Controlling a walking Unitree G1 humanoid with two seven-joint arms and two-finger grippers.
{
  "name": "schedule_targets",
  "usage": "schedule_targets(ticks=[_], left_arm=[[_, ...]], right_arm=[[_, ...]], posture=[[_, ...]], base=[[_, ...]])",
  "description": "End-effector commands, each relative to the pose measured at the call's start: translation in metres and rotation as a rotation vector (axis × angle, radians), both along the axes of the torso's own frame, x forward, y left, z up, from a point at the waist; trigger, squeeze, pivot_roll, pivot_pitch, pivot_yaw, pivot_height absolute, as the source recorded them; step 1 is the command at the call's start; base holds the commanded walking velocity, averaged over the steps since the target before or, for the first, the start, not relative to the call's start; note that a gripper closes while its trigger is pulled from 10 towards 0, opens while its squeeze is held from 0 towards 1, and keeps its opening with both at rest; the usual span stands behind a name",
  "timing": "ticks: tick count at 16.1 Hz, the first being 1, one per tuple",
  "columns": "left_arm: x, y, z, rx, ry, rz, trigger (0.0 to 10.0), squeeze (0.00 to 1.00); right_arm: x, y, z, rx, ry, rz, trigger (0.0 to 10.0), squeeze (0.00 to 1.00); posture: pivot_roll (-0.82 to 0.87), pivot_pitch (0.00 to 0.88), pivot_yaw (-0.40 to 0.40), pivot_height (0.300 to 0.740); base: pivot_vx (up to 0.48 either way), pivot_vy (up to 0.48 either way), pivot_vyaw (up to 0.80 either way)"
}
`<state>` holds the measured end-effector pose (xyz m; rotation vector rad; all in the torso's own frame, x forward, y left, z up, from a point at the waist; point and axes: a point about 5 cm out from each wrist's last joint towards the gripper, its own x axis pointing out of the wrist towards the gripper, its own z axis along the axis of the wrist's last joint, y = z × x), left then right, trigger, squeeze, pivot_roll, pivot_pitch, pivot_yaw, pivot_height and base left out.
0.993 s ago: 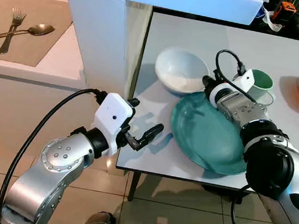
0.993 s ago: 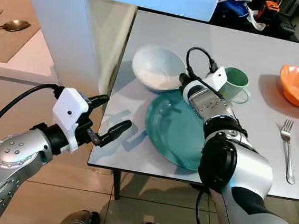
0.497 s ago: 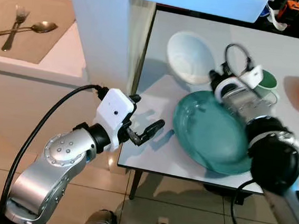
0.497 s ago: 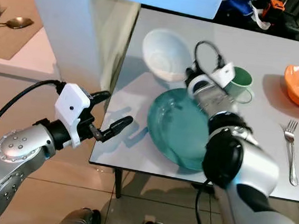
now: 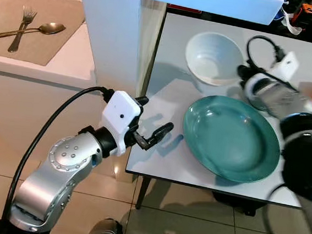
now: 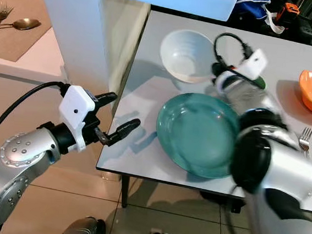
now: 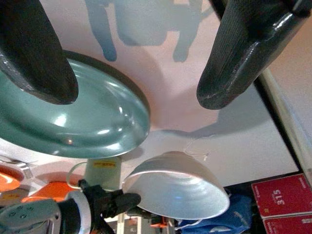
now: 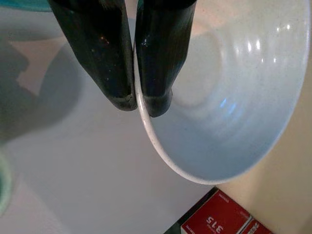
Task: Setting the table
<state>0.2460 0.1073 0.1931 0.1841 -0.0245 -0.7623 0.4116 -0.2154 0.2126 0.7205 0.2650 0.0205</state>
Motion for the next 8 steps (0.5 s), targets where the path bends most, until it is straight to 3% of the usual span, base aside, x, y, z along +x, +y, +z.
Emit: schedule_targets(ticks=[1,4,6,8], left_arm=[[-0.002,-0.006,-0.001,-0.001,-0.003,-0.04,10.0,0.0],[-0.009,-0.013,0.001,-0.024,-0.002,-0.109,10.0,0.0],[-0.01,-0.015,0.001,-0.03,-0.002,-0.116,10.0,0.0],[-0.01,-0.017,0.001,-0.031,0.0,-0.127,10.0,0.0]], right_arm=[[-0.002,-0.014,0.016,-0.026,-0.052,0.029,0.0,0.0],[-0.019,-0.043,0.023,-0.001,-0.037,0.107,0.0,0.0],[-0.033,-0.05,0.022,0.022,-0.02,0.146,0.0,0.0],[-0.057,-0.053,0.007,0.011,0.004,0.179,0.0,0.0]], posture=[[0.14,0.047,-0.035,0.74],[0.12,0.039,-0.028,0.74],[0.11,0.038,-0.019,0.74],[0.1,0.038,-0.01,0.74]], base=[[0.0,0.0,0.0],[0.0,0.0,0.0],[0.0,0.0,0.0],[0.0,0.0,0.0]])
